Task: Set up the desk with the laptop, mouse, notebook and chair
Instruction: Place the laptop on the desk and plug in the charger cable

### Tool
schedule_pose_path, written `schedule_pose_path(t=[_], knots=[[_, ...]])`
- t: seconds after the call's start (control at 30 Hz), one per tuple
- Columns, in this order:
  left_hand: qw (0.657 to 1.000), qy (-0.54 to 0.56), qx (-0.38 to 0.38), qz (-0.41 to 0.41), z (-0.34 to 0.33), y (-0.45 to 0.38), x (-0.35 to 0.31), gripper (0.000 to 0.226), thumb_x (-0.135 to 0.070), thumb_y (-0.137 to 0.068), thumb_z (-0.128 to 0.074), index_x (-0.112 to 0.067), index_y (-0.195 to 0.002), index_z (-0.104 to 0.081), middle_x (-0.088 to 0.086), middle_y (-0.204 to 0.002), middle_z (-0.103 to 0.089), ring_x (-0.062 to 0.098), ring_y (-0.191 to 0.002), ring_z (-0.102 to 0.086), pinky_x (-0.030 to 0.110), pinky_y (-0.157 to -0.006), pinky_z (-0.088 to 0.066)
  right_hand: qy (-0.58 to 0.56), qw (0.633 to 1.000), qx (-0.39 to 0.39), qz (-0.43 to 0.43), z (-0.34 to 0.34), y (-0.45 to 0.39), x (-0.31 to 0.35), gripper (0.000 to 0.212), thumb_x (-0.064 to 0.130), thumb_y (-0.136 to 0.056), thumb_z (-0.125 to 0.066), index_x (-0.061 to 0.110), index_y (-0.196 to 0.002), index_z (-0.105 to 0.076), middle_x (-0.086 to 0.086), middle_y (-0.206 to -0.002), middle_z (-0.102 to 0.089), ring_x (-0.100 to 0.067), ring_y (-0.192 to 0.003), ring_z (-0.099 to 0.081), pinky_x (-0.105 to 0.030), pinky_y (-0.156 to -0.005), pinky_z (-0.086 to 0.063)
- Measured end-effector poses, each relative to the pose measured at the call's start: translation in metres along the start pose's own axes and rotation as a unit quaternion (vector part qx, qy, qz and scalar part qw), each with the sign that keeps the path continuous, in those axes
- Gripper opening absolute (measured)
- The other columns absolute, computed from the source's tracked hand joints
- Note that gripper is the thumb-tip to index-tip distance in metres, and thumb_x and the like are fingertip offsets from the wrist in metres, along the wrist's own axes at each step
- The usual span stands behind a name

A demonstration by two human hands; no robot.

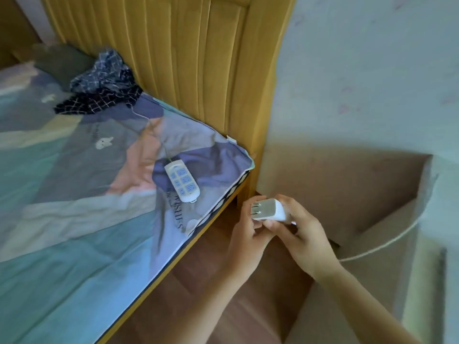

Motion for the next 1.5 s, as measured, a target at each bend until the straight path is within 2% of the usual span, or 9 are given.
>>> schedule_pose_path(t=[0.13,0.27,0.4,0.57,0.7,0.8,0.93,1.1,1.5], knots=[[0.997,-0.056,0.032,0.048,0.054,-0.018,0.040,0.067,-0.024,-0.075,-0.076,-0.027,-0.133,-0.041,-0.011,-0.117,-0.063,0.003,-0.109,-0.060,0.025,-0.093,-0.047,0.140,0.987,0.055,0.058,-0.056,-0.035,-0.001,0.042,0.057,-0.088,-0.040,0.035,-0.123,-0.041,0.013,-0.104,-0.056,-0.011,-0.079,-0.060,-0.034,-0.060,-0.051],[0.971,-0.218,0.020,0.092,0.117,-0.041,0.084,0.080,-0.039,-0.068,-0.078,-0.035,-0.135,-0.035,-0.014,-0.122,-0.058,0.002,-0.119,-0.051,0.030,-0.101,-0.042,0.146,0.983,0.099,0.048,-0.093,-0.079,-0.021,0.043,0.046,-0.089,-0.052,0.026,-0.127,-0.047,0.004,-0.115,-0.057,-0.021,-0.090,-0.062,-0.039,-0.066,-0.051],[0.909,-0.404,-0.077,0.071,0.182,-0.068,0.111,0.070,-0.031,-0.076,-0.075,-0.017,-0.136,-0.044,0.001,-0.131,-0.058,0.019,-0.119,-0.054,0.032,-0.097,-0.042,0.142,0.973,0.175,0.053,-0.134,-0.124,-0.043,0.040,0.024,-0.088,-0.060,0.021,-0.126,-0.051,-0.003,-0.114,-0.055,-0.028,-0.096,-0.059,-0.038,-0.072,-0.048],[0.802,-0.593,0.027,0.059,0.219,-0.112,0.154,0.072,-0.037,-0.085,-0.064,-0.005,-0.143,-0.035,0.015,-0.152,-0.033,0.031,-0.136,-0.038,0.044,-0.097,-0.042,0.195,0.947,0.245,0.077,-0.195,-0.182,-0.072,0.043,0.013,-0.086,-0.060,0.015,-0.128,-0.051,-0.013,-0.113,-0.058,-0.036,-0.103,-0.055,-0.041,-0.081,-0.047],[0.762,-0.638,0.076,0.073,0.234,-0.134,0.187,0.069,-0.036,-0.094,-0.053,-0.007,-0.148,-0.023,0.016,-0.158,-0.014,0.031,-0.144,-0.020,0.047,-0.105,-0.030,0.286,0.908,0.278,0.128,-0.239,-0.218,-0.086,0.045,0.018,-0.089,-0.059,0.015,-0.133,-0.050,-0.015,-0.117,-0.057,-0.038,-0.107,-0.053,-0.047,-0.084,-0.049],[0.772,-0.625,0.086,0.076,0.239,-0.148,0.206,0.072,-0.038,-0.091,-0.057,-0.008,-0.148,-0.025,0.017,-0.158,-0.015,0.032,-0.144,-0.019,0.050,-0.106,-0.027,0.333,0.875,0.314,0.160,-0.267,-0.238,-0.091,0.048,0.023,-0.092,-0.055,0.019,-0.138,-0.044,-0.013,-0.119,-0.054,-0.036,-0.100,-0.059,-0.042,-0.075,-0.051],[0.796,-0.598,0.074,0.058,0.248,-0.154,0.221,0.081,-0.042,-0.072,-0.075,-0.010,-0.140,-0.045,0.022,-0.149,-0.037,0.037,-0.131,-0.044,0.054,-0.094,-0.040,0.384,0.832,0.363,0.169,-0.293,-0.249,-0.093,0.052,0.029,-0.093,-0.052,0.025,-0.142,-0.036,-0.009,-0.122,-0.050,-0.033,-0.092,-0.063,-0.040,-0.069,-0.054],[0.809,-0.583,0.057,0.043,0.256,-0.157,0.224,0.081,-0.045,-0.070,-0.076,-0.015,-0.139,-0.046,0.017,-0.152,-0.033,0.034,-0.129,-0.047,0.053,-0.099,-0.035,0.399,0.807,0.394,0.185,-0.302,-0.253,-0.090,0.052,0.028,-0.090,-0.057,0.031,-0.139,-0.039,-0.007,-0.117,-0.051,-0.030,-0.095,-0.063,-0.038,-0.070,-0.052],[0.837,-0.540,0.056,0.063,0.259,-0.154,0.225,0.080,-0.046,-0.078,-0.069,-0.022,-0.146,-0.035,0.006,-0.160,-0.017,0.023,-0.142,-0.028,0.043,-0.107,-0.025,0.459,0.751,0.433,0.194,-0.312,-0.253,-0.076,0.055,0.027,-0.090,-0.058,0.031,-0.141,-0.036,-0.005,-0.117,-0.049,-0.025,-0.094,-0.063,-0.033,-0.072,-0.050]])
Point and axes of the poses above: each hand's wrist, its own y-axis away from the middle knuckle, its own z-axis out of the back of the hand, x = y × z, the point moved 6 cm from there along -y, towards the middle knuckle
